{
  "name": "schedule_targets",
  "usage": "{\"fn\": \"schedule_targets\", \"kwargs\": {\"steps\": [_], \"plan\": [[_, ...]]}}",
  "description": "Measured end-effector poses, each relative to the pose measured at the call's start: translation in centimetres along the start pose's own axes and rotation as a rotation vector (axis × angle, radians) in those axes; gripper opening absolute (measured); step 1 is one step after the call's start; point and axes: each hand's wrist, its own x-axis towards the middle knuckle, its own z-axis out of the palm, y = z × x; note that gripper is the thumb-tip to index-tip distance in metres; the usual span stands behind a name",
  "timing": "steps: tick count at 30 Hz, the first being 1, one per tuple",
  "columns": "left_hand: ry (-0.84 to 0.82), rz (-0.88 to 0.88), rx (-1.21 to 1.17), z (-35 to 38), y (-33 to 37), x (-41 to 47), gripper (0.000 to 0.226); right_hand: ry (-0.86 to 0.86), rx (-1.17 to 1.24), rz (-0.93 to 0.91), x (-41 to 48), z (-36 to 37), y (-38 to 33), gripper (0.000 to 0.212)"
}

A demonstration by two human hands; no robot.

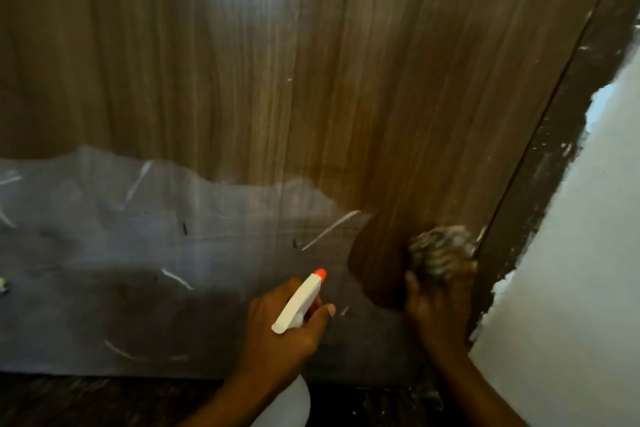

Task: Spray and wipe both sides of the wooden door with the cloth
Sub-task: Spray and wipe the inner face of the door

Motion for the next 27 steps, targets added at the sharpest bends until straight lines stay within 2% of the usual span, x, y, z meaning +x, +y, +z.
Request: {"fn": "schedule_targets", "kwargs": {"steps": [2,3,4,5,6,8,9,11,13,15,17,18,19,20,22,23,25,27], "plan": [[0.036,0.043,0.011,-1.2,-0.9,0.2,0.027,0.104,-0.014,0.283,4.8,-0.2,-4.4,0.065],[0.055,0.061,0.019,-1.8,-1.2,0.2,0.024,0.143,0.015,0.343,6.7,-0.2,-7.3,0.068],[0.068,0.072,0.024,-2.2,-1.4,0.2,0.020,0.168,0.052,0.297,7.6,0.0,-9.9,0.068],[0.083,0.078,0.030,-2.7,-1.4,0.2,0.019,0.164,0.071,0.117,7.6,0.4,-12.1,0.062],[0.096,0.090,0.038,-3.2,-1.6,0.1,0.021,0.124,0.054,-0.154,6.4,1.2,-13.3,0.052],[0.120,0.107,0.028,-4.1,-1.6,-0.2,0.020,-0.067,0.016,-0.609,2.7,2.1,-13.4,0.048],[0.127,0.107,0.019,-4.5,-1.7,-0.5,0.018,-0.148,0.015,-0.723,1.1,2.3,-11.8,0.048],[0.150,0.113,0.016,-5.4,-2.0,-0.8,0.022,-0.186,0.021,-0.762,-0.4,1.5,-7.7,0.038],[0.190,0.092,0.037,-6.3,-2.7,-1.1,0.027,-0.138,-0.017,-0.624,-0.4,0.1,-4.4,0.042],[0.219,0.050,0.046,-7.0,-3.2,-1.1,0.033,-0.096,-0.079,-0.284,1.2,-0.7,-3.2,0.053],[0.255,0.022,0.035,-8.1,-3.8,-1.1,0.039,-0.136,-0.048,0.086,4.1,-0.7,-6.4,0.070],[0.271,0.009,0.040,-8.6,-3.9,-1.1,0.033,-0.141,0.000,0.172,5.5,-0.4,-8.9,0.076],[0.284,-0.006,0.044,-9.2,-4.1,-1.0,0.024,-0.134,0.043,0.183,6.6,-0.2,-11.8,0.078],[0.283,-0.010,0.043,-9.8,-4.2,-0.9,0.014,-0.112,0.052,0.090,7.2,0.1,-14.6,0.073],[0.270,0.003,0.049,-11.2,-4.1,-0.9,0.012,-0.012,0.012,-0.338,6.9,1.1,-18.6,0.048],[0.273,0.015,0.052,-11.9,-4.1,-0.9,0.013,-0.025,0.005,-0.557,6.0,1.5,-19.8,0.047],[0.288,0.028,0.033,-13.3,-4.3,-1.1,0.012,-0.155,-0.066,-0.885,3.7,2.0,-19.5,0.053],[0.308,0.023,-0.006,-14.5,-5.0,-1.4,0.017,-0.248,-0.159,-1.044,2.3,2.0,-16.6,0.052]]}}
